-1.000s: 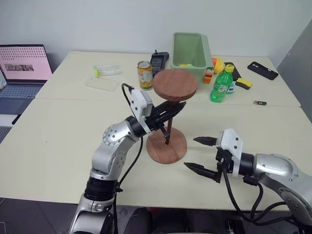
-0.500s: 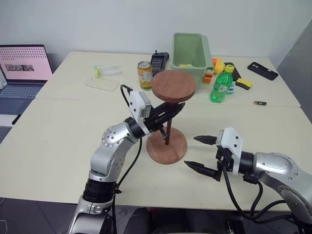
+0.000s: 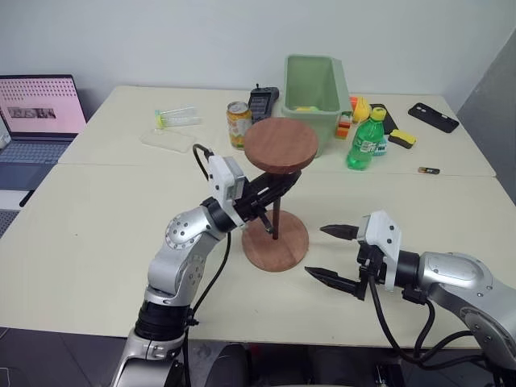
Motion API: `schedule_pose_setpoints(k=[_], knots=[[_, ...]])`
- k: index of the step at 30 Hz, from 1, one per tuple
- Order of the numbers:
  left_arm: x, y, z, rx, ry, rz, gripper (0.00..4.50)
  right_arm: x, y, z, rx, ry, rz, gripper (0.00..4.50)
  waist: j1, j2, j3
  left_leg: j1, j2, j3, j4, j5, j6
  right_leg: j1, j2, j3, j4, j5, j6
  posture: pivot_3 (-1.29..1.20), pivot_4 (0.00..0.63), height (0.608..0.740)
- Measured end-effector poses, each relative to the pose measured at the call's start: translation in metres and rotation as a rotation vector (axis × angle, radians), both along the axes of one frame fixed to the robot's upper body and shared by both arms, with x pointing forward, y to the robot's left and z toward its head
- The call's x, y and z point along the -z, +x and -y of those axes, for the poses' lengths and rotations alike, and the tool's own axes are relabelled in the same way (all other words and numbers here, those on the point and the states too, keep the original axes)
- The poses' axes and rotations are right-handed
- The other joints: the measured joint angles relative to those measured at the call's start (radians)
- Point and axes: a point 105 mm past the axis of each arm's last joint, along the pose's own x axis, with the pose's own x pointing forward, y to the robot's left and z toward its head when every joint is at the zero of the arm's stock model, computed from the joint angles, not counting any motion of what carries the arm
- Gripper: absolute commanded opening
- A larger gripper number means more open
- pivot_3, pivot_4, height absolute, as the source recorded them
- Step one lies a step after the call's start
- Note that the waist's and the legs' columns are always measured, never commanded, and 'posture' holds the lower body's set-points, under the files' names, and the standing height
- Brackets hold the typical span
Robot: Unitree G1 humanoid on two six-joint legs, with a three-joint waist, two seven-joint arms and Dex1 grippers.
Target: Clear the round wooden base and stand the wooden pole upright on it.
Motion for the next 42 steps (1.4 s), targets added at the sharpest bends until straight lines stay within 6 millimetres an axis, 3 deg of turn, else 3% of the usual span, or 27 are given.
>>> schedule_pose_setpoints(k=[42], knots=[[0.0026, -0.0048, 0.0053, 0.012, 0.011, -0.006, 0.27, 0.0024, -0.0038, -0.0002, -0.015, -0.016, -0.027, 4.5, 0.0, 0.0, -0.001, 0.003, 0.0, -0.001, -0.002, 0.0, 0.0, 0.005, 0.0, 0.0, -0.005, 0.0, 0.0, 0.0, 0.15, 0.74]])
